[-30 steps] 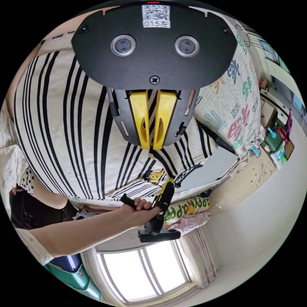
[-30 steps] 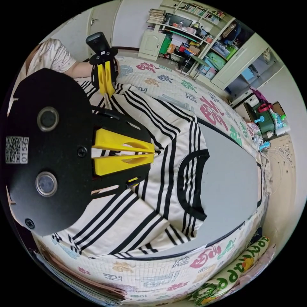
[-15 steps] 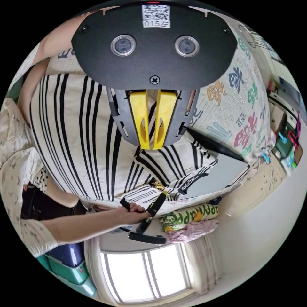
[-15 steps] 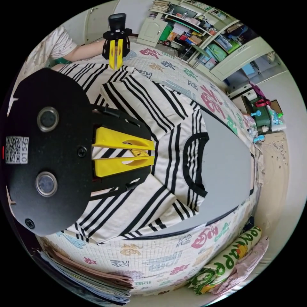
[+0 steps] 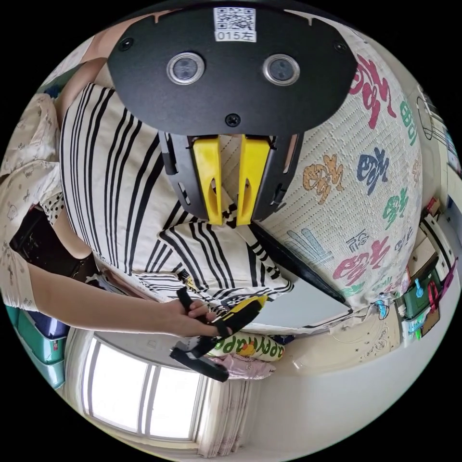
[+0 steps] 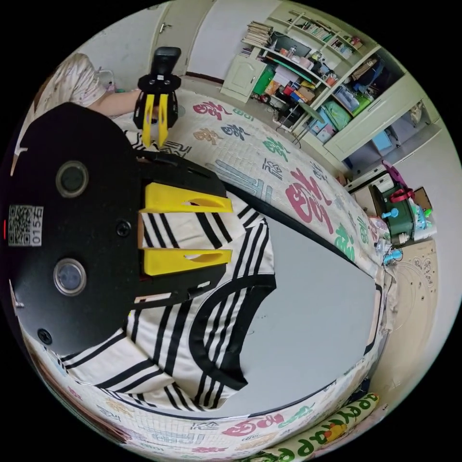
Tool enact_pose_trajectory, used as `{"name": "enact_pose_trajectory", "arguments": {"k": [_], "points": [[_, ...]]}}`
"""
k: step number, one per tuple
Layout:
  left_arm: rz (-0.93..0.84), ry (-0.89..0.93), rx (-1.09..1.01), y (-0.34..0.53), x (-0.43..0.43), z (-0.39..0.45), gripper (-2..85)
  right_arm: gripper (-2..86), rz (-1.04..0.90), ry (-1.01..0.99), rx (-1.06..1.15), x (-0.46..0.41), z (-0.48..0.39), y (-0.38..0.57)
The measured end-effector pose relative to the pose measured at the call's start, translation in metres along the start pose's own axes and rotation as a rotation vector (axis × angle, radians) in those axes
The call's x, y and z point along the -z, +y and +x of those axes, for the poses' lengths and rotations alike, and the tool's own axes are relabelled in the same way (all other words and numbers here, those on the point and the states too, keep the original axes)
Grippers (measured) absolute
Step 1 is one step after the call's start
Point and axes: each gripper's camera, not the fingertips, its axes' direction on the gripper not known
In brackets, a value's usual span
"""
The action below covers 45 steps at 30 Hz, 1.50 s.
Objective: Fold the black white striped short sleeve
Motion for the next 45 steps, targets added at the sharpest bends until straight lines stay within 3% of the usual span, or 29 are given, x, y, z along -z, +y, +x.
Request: {"name": "enact_pose_trajectory", "arguments": {"k": [7,14,19,26,32,39,45], "points": [[-0.035,0.061,-0.057,0.014,-0.007,-0.003,6.6,9.7,-0.032,-0.034,-0.051,-0.04,0.001,-0.029],[-0.069,-0.03,-0.04,0.018,-0.019,-0.003,4.5,4.4,-0.008,0.018,-0.076,-0.05,0.001,-0.044],[-0.066,-0.027,-0.046,0.022,-0.019,-0.003,2.5,12.7,0.004,-0.032,-0.09,-0.051,0.006,-0.054],[-0.068,0.003,-0.023,0.025,-0.02,-0.011,1.4,3.5,-0.068,-0.028,-0.114,-0.063,0.01,-0.066],[-0.091,-0.061,-0.046,0.029,-0.014,-0.009,0.6,-0.2,-0.007,0.062,-0.075,-0.058,-0.008,-0.071],[-0.105,-0.069,-0.046,0.03,-0.017,-0.015,0.7,0.9,-0.011,0.036,-0.077,-0.06,-0.014,-0.078],[-0.053,-0.025,-0.006,0.033,-0.002,-0.031,1.7,6.9,0.037,-0.084,-0.028,0.003,0.004,-0.056]]}}
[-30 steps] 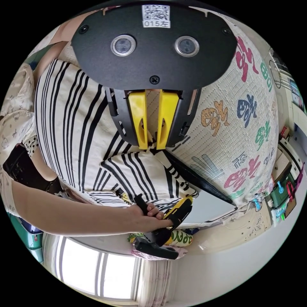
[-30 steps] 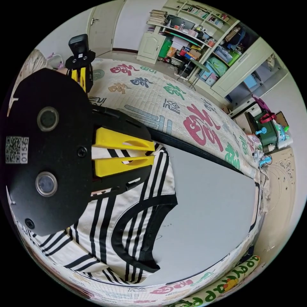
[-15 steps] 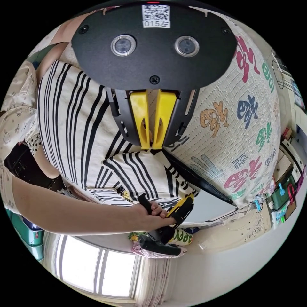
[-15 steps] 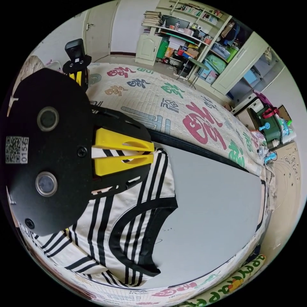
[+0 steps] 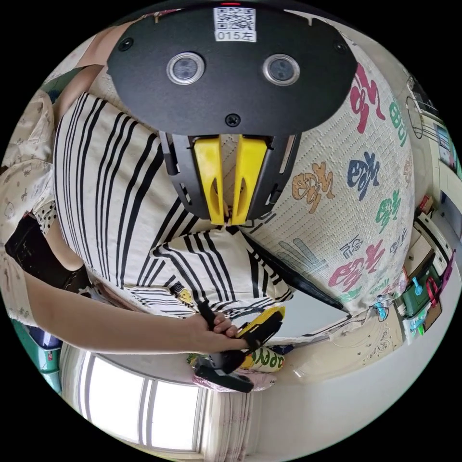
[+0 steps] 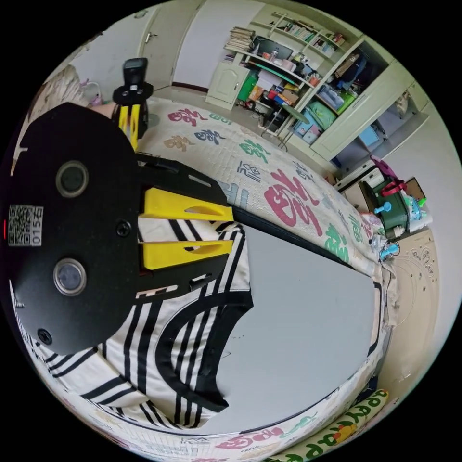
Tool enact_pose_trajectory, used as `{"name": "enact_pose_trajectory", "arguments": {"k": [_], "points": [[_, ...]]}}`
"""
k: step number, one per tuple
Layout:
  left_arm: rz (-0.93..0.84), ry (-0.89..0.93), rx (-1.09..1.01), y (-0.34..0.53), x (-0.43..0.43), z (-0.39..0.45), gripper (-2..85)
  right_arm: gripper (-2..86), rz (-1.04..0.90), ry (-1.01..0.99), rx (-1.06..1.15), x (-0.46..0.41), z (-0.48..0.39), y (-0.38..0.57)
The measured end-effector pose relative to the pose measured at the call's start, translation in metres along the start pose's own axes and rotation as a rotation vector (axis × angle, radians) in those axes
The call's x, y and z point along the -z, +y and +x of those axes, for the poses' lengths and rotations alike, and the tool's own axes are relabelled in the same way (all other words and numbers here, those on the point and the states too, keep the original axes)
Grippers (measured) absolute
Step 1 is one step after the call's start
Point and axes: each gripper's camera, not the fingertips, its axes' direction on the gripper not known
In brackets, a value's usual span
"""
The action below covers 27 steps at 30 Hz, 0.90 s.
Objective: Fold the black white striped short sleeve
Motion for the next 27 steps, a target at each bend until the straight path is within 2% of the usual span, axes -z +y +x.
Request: {"name": "enact_pose_trajectory", "arguments": {"k": [5,9,13,22,27], "points": [[0.189,0.162,-0.071,-0.009,0.021,0.014,3.1,9.1,-0.123,0.104,0.108,0.05,0.017,0.055],[0.147,0.221,-0.087,-0.027,-0.002,0.025,4.3,9.7,-0.23,0.143,0.13,0.055,0.021,0.089],[0.086,0.27,-0.124,-0.044,-0.021,0.038,6.7,10.1,-0.208,0.147,0.104,0.071,0.016,0.1],[0.116,0.263,-0.044,-0.066,-0.02,0.053,7.7,8.0,-0.24,0.125,0.125,0.1,-0.009,0.09],[0.03,0.141,0.036,-0.078,-0.023,0.06,7.5,7.2,-0.211,0.069,0.098,0.123,-0.014,0.092]]}}
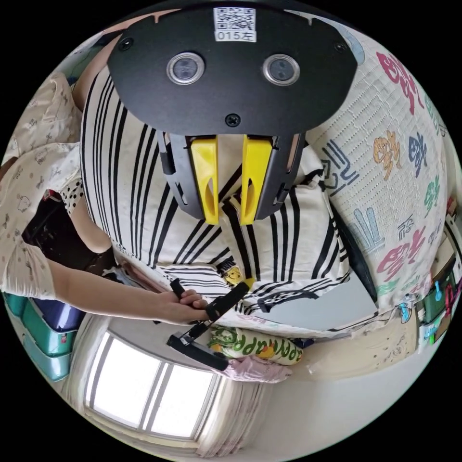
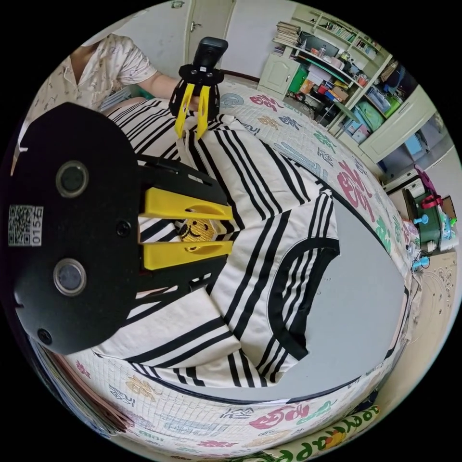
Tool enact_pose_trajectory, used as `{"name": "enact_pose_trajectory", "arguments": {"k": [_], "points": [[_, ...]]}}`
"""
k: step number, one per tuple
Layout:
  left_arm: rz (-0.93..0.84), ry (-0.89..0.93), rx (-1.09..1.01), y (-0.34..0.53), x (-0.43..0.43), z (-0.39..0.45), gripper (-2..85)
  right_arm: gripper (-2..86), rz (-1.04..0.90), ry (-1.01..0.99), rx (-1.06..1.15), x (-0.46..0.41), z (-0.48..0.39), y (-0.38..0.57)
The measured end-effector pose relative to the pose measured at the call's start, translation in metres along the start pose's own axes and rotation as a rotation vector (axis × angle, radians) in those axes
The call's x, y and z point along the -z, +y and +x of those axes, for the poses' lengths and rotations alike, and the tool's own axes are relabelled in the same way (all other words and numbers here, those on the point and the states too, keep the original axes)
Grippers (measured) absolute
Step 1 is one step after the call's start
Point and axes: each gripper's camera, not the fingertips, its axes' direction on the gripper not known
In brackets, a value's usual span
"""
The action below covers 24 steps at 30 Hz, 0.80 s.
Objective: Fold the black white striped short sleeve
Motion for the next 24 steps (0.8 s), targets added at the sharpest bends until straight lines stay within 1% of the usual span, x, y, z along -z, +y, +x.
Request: {"name": "enact_pose_trajectory", "arguments": {"k": [2,4,5,9,11,13,15,17,19,21,24], "points": [[-0.056,0.028,-0.038,-0.007,-0.003,0.01,8.1,6.6,0.023,-0.033,-0.028,0.011,-0.001,0.003],[-0.039,0.04,-0.016,-0.008,0.005,0.01,8.8,6.4,0.032,-0.067,-0.063,0.019,0.0,0.003],[-0.045,0.024,0.021,-0.01,0.007,0.008,7.8,6.3,0.034,-0.09,-0.078,0.024,-0.001,0.003],[-0.021,0.0,0.061,-0.014,0.022,0.015,3.7,5.1,0.033,-0.109,-0.085,0.04,-0.01,0.004],[0.036,-0.059,0.013,-0.016,0.042,0.036,1.8,2.1,0.024,-0.091,-0.055,0.05,-0.023,0.005],[0.041,-0.096,-0.038,-0.02,0.053,0.054,1.1,0.7,0.03,-0.07,-0.028,0.06,-0.035,0.006],[-0.004,-0.104,-0.071,-0.029,0.054,0.066,0.8,0.2,0.022,-0.029,0.005,0.066,-0.05,0.005],[-0.106,-0.162,-0.134,-0.041,0.043,0.082,1.1,0.0,0.012,0.04,0.047,0.072,-0.072,0.005],[-0.162,-0.183,-0.149,-0.046,0.037,0.087,1.7,0.0,-0.001,0.067,0.066,0.08,-0.085,0.005],[-0.184,-0.172,-0.137,-0.048,0.041,0.084,2.7,0.1,-0.014,0.07,0.085,0.089,-0.091,0.006],[-0.184,-0.063,-0.086,-0.058,0.064,0.062,5.1,2.1,0.046,0.07,0.082,0.126,-0.082,0.012]]}}
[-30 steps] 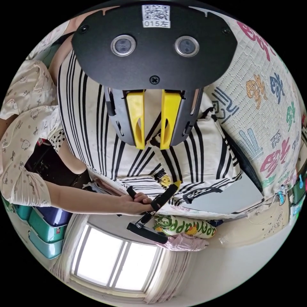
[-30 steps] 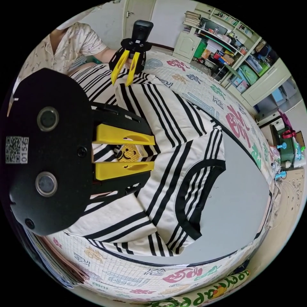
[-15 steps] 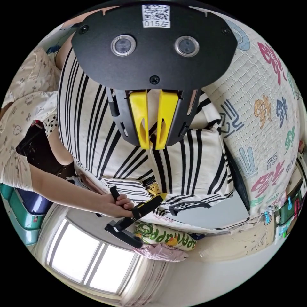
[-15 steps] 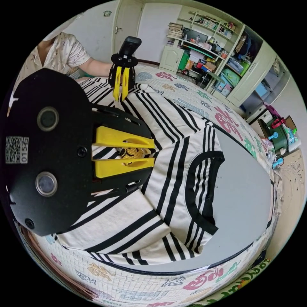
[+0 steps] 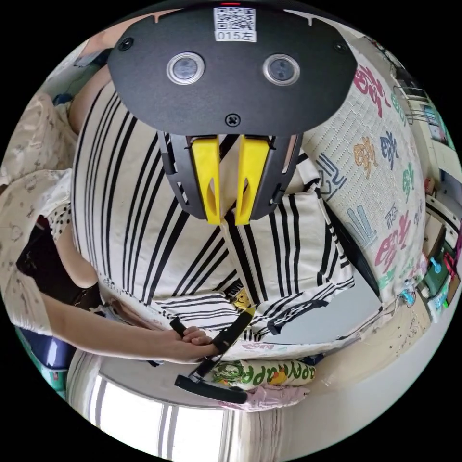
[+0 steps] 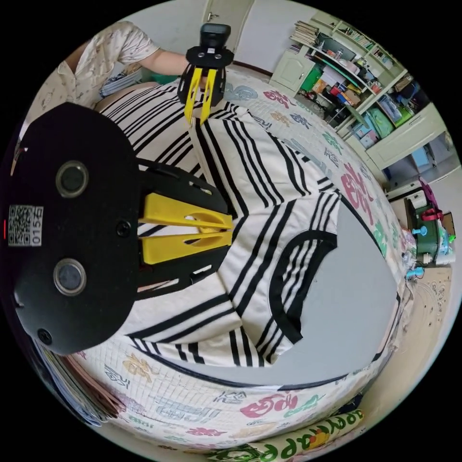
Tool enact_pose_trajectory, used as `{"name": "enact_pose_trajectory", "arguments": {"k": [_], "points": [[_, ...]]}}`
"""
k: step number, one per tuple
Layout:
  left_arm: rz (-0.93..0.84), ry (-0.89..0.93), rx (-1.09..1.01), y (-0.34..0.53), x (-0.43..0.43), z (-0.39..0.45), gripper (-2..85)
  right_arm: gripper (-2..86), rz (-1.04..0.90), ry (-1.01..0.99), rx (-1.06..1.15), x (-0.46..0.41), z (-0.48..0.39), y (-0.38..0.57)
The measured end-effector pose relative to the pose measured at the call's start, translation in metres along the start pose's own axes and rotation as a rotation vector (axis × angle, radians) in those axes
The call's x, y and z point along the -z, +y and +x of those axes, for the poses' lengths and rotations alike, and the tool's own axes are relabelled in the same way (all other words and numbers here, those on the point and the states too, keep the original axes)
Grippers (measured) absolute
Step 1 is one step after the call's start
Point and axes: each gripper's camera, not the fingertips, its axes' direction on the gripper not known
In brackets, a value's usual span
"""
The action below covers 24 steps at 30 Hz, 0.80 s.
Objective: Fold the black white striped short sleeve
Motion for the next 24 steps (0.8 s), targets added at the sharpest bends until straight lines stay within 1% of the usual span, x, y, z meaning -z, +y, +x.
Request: {"name": "enact_pose_trajectory", "arguments": {"k": [2,3,5,6,7,8,10,13,14,16,19,22,24], "points": [[0.105,0.058,0.051,-0.016,0.034,-0.031,6.5,5.6,0.092,0.001,-0.052,0.038,0.031,0.006],[0.132,0.056,0.082,-0.022,0.042,-0.042,6.8,6.2,0.117,0.016,-0.069,0.046,0.04,0.008],[0.212,0.015,0.208,-0.054,0.059,-0.095,9.0,7.2,0.203,0.105,-0.163,0.075,0.075,0.014],[0.213,-0.011,0.247,-0.062,0.058,-0.11,9.5,7.6,0.213,0.113,-0.194,0.081,0.083,0.015],[0.198,-0.06,0.331,-0.077,0.052,-0.141,10.4,8.9,0.234,0.101,-0.253,0.09,0.098,0.016],[0.164,-0.066,0.411,-0.09,0.041,-0.17,10.9,10.6,0.252,0.068,-0.301,0.096,0.11,0.018],[0.156,0.015,0.509,-0.101,0.023,-0.204,11.2,11.5,0.263,0.023,-0.331,0.102,0.119,0.017],[0.134,-0.039,0.611,-0.108,-0.009,-0.229,11.5,12.5,0.248,0.048,-0.338,0.109,0.118,0.013],[0.1,-0.048,0.637,-0.109,-0.02,-0.236,11.7,12.8,0.239,0.065,-0.326,0.113,0.116,0.011],[0.088,-0.046,0.653,-0.107,-0.033,-0.242,11.8,13.2,0.226,0.062,-0.316,0.117,0.113,0.007],[0.038,-0.104,0.646,-0.104,-0.047,-0.246,9.6,13.4,0.22,0.03,-0.292,0.127,0.102,0.0],[0.043,-0.112,0.637,-0.101,-0.05,-0.25,7.2,12.8,0.192,0.015,-0.259,0.132,0.087,-0.007],[0.046,-0.099,0.64,-0.099,-0.052,-0.256,6.2,11.7,0.218,0.001,-0.27,0.142,0.081,-0.007]]}}
